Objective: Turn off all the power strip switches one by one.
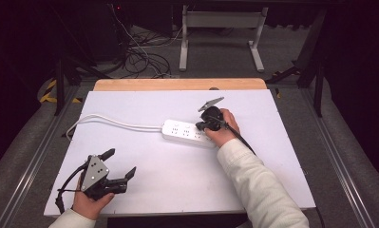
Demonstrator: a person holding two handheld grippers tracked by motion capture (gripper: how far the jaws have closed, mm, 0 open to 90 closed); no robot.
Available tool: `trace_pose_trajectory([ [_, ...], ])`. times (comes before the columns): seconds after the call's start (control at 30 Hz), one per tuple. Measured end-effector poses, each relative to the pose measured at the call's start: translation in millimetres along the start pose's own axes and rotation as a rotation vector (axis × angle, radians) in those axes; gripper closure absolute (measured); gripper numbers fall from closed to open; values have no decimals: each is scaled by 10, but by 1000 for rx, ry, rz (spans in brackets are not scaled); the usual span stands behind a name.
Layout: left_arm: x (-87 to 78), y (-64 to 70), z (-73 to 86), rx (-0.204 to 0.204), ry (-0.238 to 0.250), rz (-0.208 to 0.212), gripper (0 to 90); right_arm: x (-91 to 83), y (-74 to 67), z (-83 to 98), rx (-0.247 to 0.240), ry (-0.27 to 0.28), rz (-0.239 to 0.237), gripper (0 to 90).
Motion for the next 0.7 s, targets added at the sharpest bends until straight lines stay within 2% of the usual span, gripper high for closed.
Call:
trace_pose_trajectory([
  [0.2, 3, 3, 1, 1, 0, 2, 121, -5, 11, 12, 39, 3, -26, 900],
  [0.3, 4, 5, 0, 1, 0, 2, 121, -4, 8, 9, 49, -2, -23, 900],
  [0.53, 2, 8, 2, -3, -2, 1, 121, -3, -6, 1, 34, -17, -3, 900],
  [0.7, 1, 12, 1, -8, 1, 2, 121, -1, -4, -5, 45, -23, -2, 900],
])
Point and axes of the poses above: each handheld gripper's, and its own axes: x roughly forward along the jaws, z roughly out of its underside, y roughly to its right, the point moved 7 cm from there along x, roughly forward along the jaws, and after that the axes turned 11 degrees about -x, right-handed, at the moved point
